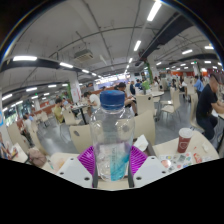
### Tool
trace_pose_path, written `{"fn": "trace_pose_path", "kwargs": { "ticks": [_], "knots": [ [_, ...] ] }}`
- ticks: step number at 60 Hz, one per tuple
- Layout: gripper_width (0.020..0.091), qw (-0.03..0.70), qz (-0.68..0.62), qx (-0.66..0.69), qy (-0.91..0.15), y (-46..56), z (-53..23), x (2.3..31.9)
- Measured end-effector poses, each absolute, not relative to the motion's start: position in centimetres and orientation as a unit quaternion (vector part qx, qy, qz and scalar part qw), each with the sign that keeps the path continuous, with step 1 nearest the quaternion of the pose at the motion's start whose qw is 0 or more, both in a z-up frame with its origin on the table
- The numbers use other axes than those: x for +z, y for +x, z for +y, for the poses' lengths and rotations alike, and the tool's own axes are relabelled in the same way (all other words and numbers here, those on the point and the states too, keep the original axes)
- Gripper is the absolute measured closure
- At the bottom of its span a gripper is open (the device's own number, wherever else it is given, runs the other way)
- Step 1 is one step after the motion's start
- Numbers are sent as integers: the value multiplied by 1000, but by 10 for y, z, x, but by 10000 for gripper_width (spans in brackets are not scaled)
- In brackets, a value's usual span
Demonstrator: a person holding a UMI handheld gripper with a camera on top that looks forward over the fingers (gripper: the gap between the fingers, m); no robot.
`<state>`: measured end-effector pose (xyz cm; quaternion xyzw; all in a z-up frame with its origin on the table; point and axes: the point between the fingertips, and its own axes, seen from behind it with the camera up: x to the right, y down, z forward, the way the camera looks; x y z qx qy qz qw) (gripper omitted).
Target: Pour water
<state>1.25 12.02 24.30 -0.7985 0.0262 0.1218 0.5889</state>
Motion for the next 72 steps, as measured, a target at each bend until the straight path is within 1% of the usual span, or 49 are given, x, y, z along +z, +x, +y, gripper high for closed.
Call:
{"fn": "trace_pose_path", "kwargs": {
  "ticks": [6, 9, 15, 16, 27, 34, 40, 45, 46, 47, 49, 50, 52, 53, 56, 63, 72],
  "knots": [
    [704, 578, -29, 43, -814, 47, 131, 196],
    [705, 570, -45, 30, -820, 58, 133, 168],
    [707, 549, -56, 28, -833, 70, 132, 128],
    [706, 549, -59, 26, -834, 68, 135, 116],
    [696, 526, -68, 24, -848, 81, 127, 59],
    [693, 542, -61, 32, -838, 84, 125, 60],
    [586, 540, -57, 35, -839, 84, 126, 59],
    [520, 520, -50, 33, -852, 85, 123, 55],
    [476, 514, -48, 35, -856, 86, 121, 55],
    [418, 509, -46, 35, -859, 85, 120, 54],
    [264, 500, -41, 36, -864, 87, 115, 54],
    [237, 497, -40, 35, -866, 86, 114, 54],
    [275, 493, -39, 33, -868, 87, 107, 56],
    [275, 492, -38, 30, -869, 88, 104, 57],
    [243, 487, -35, 17, -872, 91, 91, 65],
    [248, 468, -31, -17, -883, 93, 49, 86],
    [249, 428, 0, -37, -903, 76, -31, 115]
  ]
}}
